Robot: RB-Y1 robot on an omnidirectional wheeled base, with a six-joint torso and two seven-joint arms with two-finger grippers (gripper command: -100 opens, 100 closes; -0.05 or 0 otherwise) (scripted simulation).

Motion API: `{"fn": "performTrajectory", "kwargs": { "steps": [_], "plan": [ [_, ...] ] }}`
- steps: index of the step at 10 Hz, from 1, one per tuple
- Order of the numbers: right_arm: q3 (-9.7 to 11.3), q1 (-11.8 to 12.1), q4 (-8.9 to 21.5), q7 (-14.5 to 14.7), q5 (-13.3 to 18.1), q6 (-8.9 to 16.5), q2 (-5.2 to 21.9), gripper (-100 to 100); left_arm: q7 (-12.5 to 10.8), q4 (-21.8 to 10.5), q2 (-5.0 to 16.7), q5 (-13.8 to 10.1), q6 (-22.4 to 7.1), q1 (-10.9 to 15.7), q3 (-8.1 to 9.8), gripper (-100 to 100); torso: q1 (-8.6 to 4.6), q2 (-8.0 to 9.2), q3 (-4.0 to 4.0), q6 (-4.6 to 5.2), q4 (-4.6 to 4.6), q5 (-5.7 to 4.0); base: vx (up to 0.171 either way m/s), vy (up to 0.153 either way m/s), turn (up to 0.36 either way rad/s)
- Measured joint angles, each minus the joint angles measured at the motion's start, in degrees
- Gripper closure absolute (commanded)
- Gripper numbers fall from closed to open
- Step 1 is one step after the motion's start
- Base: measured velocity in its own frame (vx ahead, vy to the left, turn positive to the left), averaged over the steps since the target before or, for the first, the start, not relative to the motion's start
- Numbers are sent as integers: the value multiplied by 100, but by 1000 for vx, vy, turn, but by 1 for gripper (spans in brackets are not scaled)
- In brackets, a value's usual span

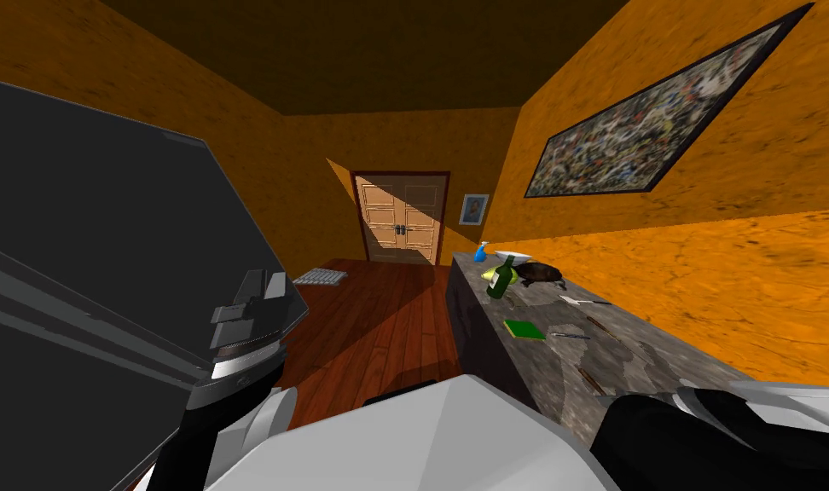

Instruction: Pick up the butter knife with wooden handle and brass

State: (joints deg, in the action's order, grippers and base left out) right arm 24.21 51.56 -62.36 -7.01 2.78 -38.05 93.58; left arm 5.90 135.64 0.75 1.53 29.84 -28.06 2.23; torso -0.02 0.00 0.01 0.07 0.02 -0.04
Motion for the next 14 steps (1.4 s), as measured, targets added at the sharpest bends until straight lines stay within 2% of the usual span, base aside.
{"fn": "performTrajectory", "kwargs": {
  "steps": [3,4,8,9,10,12,13,14],
  "plan": [
    [117,-132,140,-12,104,136,-385,-100,0,0,0,0,0,1,0,0,-7,7,4,-3,1,-1,-18,-22,156],
    [117,-132,141,-13,104,149,-393,100,0,0,0,0,0,0,0,0,-3,4,3,1,1,0,0,0,0],
    [116,-131,143,-14,103,146,-389,100,0,0,0,0,0,0,0,0,-6,-2,-1,-1,0,-10,0,0,0],
    [116,-131,143,-14,103,146,-389,0,0,0,0,0,0,0,0,0,-7,-2,-1,-2,-1,-10,0,0,0],
    [116,-131,143,-14,103,146,-389,100,0,0,0,0,0,0,0,0,-8,-3,-2,-2,-1,-10,16,13,-225],
    [53,-60,21,-9,47,116,-172,100,0,0,0,0,0,-1,0,0,5,-4,-3,7,-2,-5,23,26,-192],
    [50,-65,51,-16,49,34,-88,100,0,0,0,0,0,0,0,0,6,-6,-4,1,-2,-4,6,11,-19],
    [49,-65,59,-18,49,14,-79,0,0,0,0,0,0,0,0,0,1,-5,-3,-2,-1,-8,0,0,0]
  ]
}}
